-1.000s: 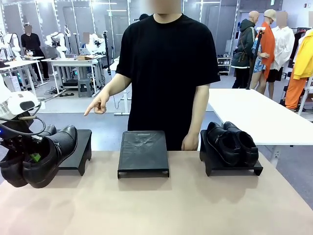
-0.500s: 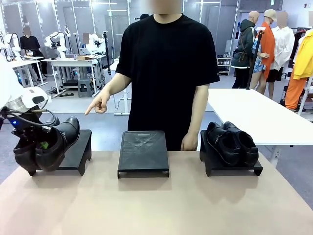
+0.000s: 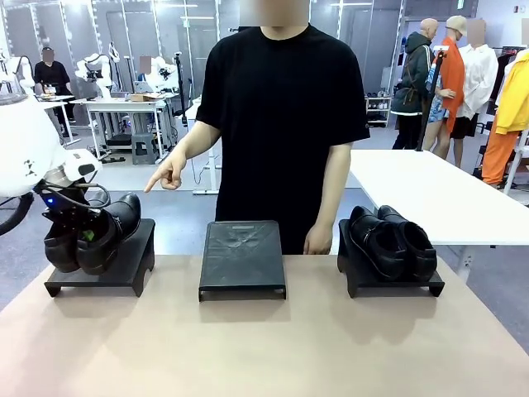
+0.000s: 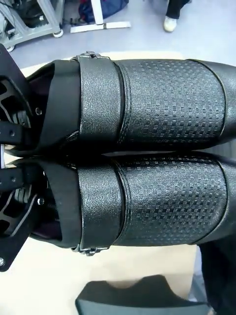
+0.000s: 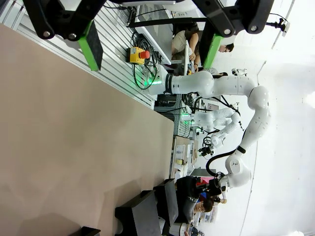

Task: Place the shoes on the stand as instructed by the person.
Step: Pick up another pair of Shoes and place it on the Shoes Stand indicated by the person.

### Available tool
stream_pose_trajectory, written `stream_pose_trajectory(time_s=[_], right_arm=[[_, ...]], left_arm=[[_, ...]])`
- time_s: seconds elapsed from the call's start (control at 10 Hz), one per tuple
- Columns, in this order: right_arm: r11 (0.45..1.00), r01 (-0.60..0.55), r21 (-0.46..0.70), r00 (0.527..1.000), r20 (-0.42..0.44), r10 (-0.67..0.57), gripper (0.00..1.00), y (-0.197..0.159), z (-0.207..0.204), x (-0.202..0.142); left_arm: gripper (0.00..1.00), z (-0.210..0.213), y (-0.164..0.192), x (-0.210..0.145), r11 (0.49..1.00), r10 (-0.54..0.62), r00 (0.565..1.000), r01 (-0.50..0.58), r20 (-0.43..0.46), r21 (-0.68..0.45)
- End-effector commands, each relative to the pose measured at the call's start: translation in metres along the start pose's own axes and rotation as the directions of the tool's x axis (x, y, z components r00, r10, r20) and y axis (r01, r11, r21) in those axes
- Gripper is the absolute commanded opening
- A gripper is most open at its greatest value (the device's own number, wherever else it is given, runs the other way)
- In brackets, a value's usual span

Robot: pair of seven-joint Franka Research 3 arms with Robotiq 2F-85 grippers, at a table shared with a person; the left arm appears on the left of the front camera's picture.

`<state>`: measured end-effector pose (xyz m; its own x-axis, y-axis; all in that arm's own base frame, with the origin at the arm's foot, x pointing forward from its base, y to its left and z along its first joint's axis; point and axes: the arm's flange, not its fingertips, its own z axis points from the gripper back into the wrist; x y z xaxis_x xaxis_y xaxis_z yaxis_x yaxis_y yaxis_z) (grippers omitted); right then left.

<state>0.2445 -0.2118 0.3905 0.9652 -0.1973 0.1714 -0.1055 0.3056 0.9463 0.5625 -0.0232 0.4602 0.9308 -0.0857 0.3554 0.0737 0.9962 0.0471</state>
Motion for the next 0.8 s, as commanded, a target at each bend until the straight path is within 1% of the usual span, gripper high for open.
stream_pose_trajectory(time_s=[0.0, 0.7], right_arm=[[1.000, -0.024, 0.002, 1.000, -0.008, 0.024, 1.00, 0.001, 0.002, -0.002], [1.000, -0.024, 0.002, 1.000, -0.008, 0.024, 1.00, 0.001, 0.002, -0.002]], left_arm=[[0.09, 0.001, 0.003, 0.016, 0.999, -0.019, 1.000, 0.018, 0.023, 0.030], [0.09, -0.045, 0.009, 0.023, 0.999, 0.038, 0.999, -0.039, 0.029, 0.015]])
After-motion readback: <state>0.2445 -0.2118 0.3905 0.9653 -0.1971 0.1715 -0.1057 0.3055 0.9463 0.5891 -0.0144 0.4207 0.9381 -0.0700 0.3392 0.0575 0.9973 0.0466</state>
